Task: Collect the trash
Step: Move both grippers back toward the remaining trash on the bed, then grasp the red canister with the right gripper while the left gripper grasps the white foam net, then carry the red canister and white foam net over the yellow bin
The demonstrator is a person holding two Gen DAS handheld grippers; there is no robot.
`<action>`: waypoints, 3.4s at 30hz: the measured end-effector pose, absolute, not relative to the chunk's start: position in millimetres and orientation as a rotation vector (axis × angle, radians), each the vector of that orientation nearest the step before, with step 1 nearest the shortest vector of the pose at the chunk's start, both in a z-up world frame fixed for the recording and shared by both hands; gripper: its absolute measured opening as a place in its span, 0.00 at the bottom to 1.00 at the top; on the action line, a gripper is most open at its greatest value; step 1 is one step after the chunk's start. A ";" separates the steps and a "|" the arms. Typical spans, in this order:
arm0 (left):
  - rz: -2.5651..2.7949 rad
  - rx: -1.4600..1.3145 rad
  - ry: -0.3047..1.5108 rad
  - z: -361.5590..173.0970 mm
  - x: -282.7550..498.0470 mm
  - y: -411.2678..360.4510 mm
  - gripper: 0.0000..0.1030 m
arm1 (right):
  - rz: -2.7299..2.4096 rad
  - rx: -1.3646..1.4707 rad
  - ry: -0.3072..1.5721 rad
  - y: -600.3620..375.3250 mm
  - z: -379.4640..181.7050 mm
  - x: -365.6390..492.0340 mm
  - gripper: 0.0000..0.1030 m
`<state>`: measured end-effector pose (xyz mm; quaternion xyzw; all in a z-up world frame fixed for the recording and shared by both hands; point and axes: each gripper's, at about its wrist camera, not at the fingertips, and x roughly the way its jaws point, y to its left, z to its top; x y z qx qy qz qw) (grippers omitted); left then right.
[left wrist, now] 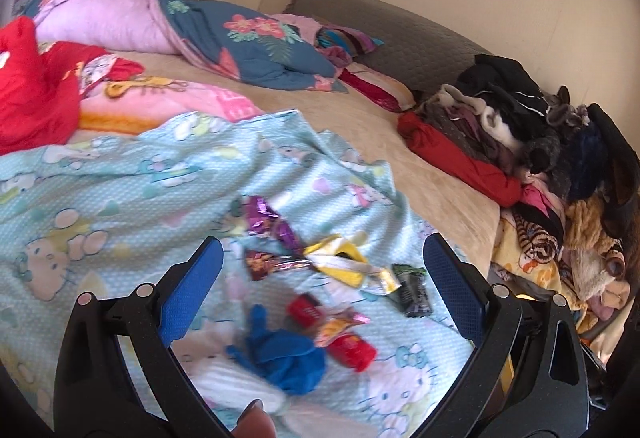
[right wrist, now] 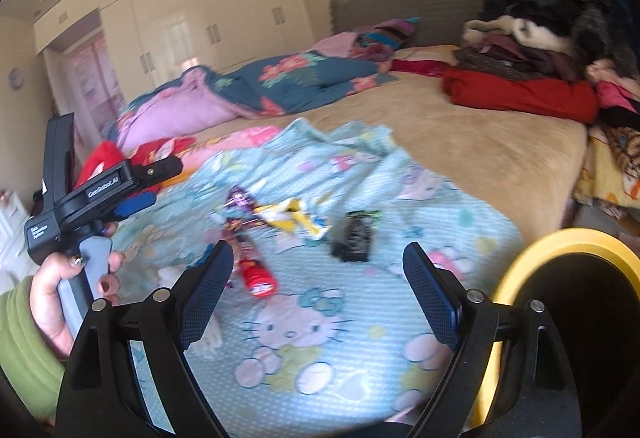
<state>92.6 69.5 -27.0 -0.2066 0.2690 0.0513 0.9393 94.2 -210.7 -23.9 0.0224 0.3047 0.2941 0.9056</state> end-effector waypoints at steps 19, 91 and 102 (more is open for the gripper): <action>0.142 -0.520 0.729 -90.1 53.7 112.8 0.78 | 0.726 -0.057 0.820 -134.3 -71.5 117.5 0.66; -0.209 -0.313 0.638 -23.6 65.0 -13.2 0.14 | 0.625 0.137 0.707 -227.6 -24.5 128.4 0.27; -0.258 -0.274 0.619 -15.0 68.3 -42.2 0.14 | 0.574 0.187 0.687 -257.7 -13.2 129.0 0.27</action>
